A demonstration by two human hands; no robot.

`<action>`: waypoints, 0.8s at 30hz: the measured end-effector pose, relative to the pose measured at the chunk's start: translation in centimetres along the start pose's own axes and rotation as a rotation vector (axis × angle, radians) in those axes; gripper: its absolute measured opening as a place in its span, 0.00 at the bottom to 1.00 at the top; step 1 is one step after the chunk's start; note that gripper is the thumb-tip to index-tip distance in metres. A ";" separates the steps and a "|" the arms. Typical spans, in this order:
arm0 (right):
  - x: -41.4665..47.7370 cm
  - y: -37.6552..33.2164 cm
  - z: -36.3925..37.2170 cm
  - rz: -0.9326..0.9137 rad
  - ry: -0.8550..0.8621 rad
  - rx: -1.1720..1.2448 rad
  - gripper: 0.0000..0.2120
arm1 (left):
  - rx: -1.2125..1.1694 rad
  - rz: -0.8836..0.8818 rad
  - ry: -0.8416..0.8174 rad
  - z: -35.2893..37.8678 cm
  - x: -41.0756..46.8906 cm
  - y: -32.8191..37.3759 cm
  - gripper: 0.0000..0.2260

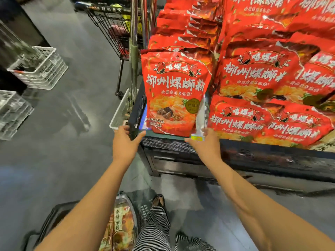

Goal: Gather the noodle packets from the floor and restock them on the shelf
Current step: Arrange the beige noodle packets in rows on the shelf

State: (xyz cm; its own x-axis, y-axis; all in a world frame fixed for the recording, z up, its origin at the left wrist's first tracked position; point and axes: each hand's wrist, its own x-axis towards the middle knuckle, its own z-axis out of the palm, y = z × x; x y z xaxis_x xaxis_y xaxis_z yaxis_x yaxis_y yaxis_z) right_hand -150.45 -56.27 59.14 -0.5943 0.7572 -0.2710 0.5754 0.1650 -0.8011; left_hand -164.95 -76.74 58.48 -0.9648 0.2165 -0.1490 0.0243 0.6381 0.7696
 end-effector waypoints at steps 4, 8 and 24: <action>-4.4 3.7 1.2 -0.074 -0.126 -0.377 0.36 | 0.306 -0.061 -0.035 0.6 -7.6 -4.2 0.34; -9.3 6.8 3.2 -0.068 -0.342 -0.707 0.39 | 0.546 -0.162 -0.134 -0.4 -14.4 -9.7 0.37; -24.1 10.0 19.1 -0.103 -0.764 -0.981 0.45 | 0.697 -0.596 -0.194 -12.2 -29.3 -32.1 0.37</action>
State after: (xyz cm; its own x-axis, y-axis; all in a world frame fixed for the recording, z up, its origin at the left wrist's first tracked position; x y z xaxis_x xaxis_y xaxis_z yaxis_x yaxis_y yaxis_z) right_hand -141.12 -85.00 47.46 -0.6465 0.2059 -0.7346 0.4876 0.8521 -0.1904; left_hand -140.68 -112.58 45.71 -0.8094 -0.2096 -0.5485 -0.2485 0.9686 -0.0035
